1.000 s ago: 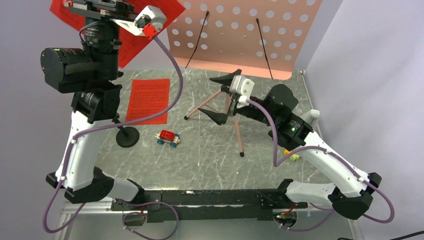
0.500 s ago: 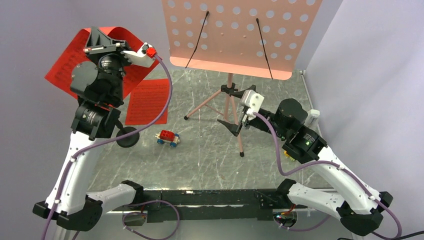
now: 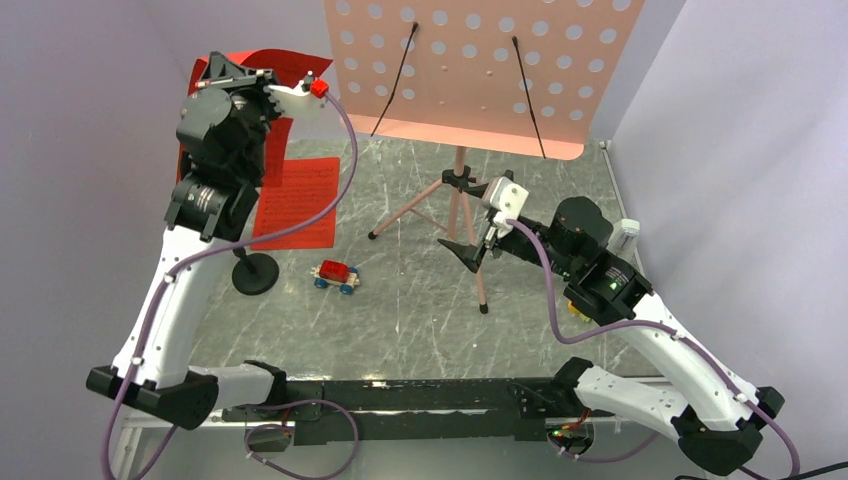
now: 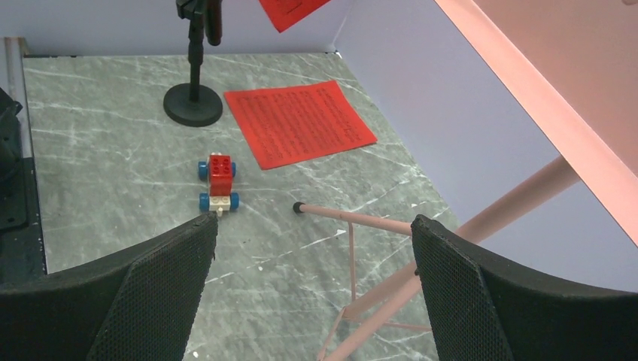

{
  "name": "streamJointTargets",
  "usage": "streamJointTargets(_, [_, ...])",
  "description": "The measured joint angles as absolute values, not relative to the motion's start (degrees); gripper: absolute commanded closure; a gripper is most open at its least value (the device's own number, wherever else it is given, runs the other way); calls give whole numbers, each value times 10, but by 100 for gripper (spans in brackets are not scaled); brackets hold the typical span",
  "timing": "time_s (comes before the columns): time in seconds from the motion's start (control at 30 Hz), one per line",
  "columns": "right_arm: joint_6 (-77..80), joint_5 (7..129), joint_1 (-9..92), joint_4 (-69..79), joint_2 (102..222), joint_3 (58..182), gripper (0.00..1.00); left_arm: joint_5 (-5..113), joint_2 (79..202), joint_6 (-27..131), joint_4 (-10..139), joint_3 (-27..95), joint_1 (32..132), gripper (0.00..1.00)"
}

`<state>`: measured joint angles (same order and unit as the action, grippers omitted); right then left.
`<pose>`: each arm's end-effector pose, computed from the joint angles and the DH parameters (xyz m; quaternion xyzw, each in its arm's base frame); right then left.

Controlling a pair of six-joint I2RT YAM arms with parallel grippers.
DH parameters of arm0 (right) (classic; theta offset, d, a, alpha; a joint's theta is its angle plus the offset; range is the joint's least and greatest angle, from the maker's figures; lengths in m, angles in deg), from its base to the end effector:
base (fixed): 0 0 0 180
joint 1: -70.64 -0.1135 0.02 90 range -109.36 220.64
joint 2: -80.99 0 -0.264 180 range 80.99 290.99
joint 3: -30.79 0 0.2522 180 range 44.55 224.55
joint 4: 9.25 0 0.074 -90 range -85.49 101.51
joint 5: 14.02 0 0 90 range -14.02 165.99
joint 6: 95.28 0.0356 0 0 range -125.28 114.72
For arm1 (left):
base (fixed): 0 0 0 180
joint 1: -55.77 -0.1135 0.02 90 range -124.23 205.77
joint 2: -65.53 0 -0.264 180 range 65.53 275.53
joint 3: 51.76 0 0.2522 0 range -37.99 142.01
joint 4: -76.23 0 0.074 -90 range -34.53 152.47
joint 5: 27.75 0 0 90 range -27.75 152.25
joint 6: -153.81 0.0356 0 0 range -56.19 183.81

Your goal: Pack up the instrument practice props

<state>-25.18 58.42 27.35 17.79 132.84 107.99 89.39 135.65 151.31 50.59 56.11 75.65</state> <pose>0.1329 0.1400 0.4259 -0.4620 0.5482 0.2468 0.6519 0.2246 -0.0639 0.5383 0.3843 0.5089 0.5432 0.5461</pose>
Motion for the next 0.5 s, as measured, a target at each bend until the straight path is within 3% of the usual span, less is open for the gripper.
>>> streamJointTargets(0.13, [-250, 582, 278, 180, 1323, 1077, 0, 884, 1390, 1485, 474, 602, 750, 99])
streamJointTargets(0.5, [-246, 574, 296, 191, 1301, 1076, 0, 789, 1444, 1365, 448, 529, 749, 99])
